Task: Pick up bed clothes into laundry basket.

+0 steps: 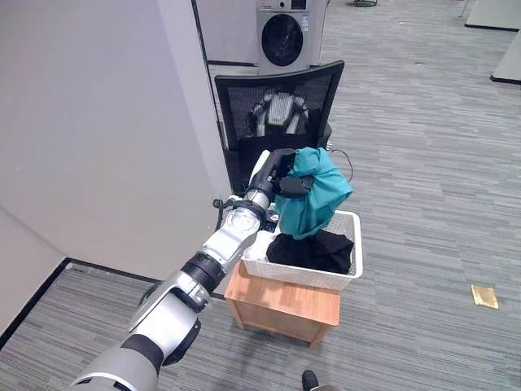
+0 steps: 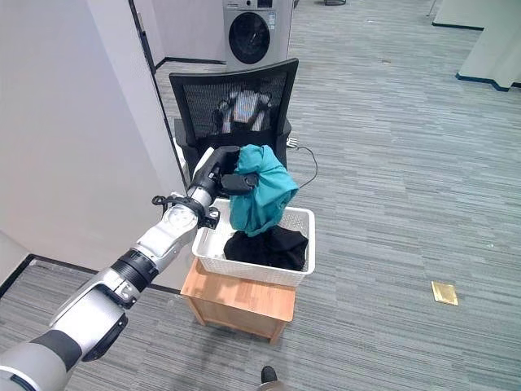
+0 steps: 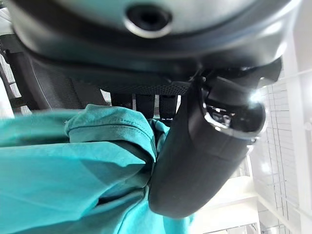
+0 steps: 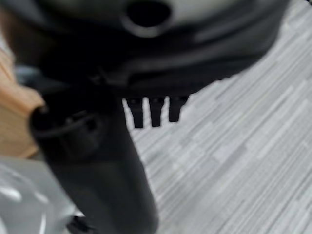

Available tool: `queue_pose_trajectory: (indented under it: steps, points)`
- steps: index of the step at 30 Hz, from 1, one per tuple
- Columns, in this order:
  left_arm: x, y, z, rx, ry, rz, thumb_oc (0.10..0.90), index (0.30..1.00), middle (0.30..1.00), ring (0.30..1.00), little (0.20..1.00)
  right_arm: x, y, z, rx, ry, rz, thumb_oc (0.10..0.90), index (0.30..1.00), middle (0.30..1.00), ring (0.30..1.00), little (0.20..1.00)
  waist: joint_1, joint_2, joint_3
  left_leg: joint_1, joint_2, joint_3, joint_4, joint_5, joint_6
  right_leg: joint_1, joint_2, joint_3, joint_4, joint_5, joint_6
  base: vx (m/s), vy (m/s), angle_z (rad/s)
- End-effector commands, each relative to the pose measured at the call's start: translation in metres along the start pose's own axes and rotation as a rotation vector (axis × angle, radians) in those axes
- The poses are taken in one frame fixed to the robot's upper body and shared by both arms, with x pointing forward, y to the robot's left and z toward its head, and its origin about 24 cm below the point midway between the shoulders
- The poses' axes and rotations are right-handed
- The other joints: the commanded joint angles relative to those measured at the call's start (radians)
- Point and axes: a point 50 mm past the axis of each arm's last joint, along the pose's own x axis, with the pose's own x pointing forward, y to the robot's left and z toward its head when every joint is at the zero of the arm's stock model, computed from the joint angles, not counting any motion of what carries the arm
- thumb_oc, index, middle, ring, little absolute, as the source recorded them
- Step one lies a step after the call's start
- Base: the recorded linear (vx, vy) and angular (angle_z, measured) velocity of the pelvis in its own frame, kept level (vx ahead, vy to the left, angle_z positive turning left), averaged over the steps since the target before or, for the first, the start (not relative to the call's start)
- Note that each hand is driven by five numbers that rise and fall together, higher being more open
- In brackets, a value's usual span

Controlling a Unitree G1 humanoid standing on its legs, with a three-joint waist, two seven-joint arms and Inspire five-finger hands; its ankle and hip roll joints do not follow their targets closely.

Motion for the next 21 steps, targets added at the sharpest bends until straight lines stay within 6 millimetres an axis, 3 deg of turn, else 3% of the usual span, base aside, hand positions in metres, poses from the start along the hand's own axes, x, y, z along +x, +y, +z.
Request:
queue_pose_trajectory:
  steps: [1,7,13,14,21]
  points:
    - [0.023,-0.001,0.120,0.027,-0.405,-0.013,0.400,0.300,0.300,0.300,0.300,0.002,-0.024,-0.019,-0.038,0.077,-0.043,0.800,0.900,0.900,0.900,0.900,0.012,-0.003,-0.003,0.063,0.049,-0.011,0.006,-0.068,-0.046,0.031,-0.040,-0.031,0.012,-0.080,0.081,0.00,0.000,0.00]
    - [0.024,0.000,0.107,0.072,-0.363,-0.005,0.400,0.300,0.300,0.300,0.300,0.002,-0.027,-0.020,-0.025,0.080,-0.047,0.800,0.900,0.900,0.900,0.900,0.013,-0.004,0.003,0.061,0.051,-0.016,0.006,-0.067,-0.047,0.032,-0.038,-0.034,0.012,-0.082,0.078,0.00,0.000,0.00]
    - [0.023,0.000,0.079,0.117,-0.276,-0.008,0.400,0.300,0.300,0.300,0.300,0.002,-0.029,-0.021,-0.013,0.089,-0.047,0.800,0.900,0.900,0.900,0.900,0.006,0.003,0.015,0.046,0.053,-0.010,0.006,-0.061,-0.049,0.013,-0.036,-0.027,0.012,-0.080,0.078,0.00,-0.002,-0.01]
    - [0.024,0.003,0.065,0.140,-0.225,0.006,0.400,0.300,0.300,0.300,0.300,0.002,-0.030,-0.022,-0.008,0.095,-0.047,0.800,0.900,0.900,0.900,0.900,-0.002,0.009,0.021,0.039,0.053,-0.003,0.006,-0.058,-0.049,0.001,-0.035,-0.018,0.012,-0.078,0.077,-0.01,-0.004,-0.05]
    - [0.025,0.019,0.036,0.202,-0.105,0.061,0.400,0.300,0.300,0.300,0.300,0.002,-0.035,-0.024,0.006,0.109,-0.065,0.800,0.900,0.900,0.900,0.900,-0.022,0.026,0.041,0.011,0.055,0.017,0.006,-0.051,-0.053,-0.047,-0.036,-0.001,0.012,-0.064,0.080,-0.02,-0.007,-0.13]
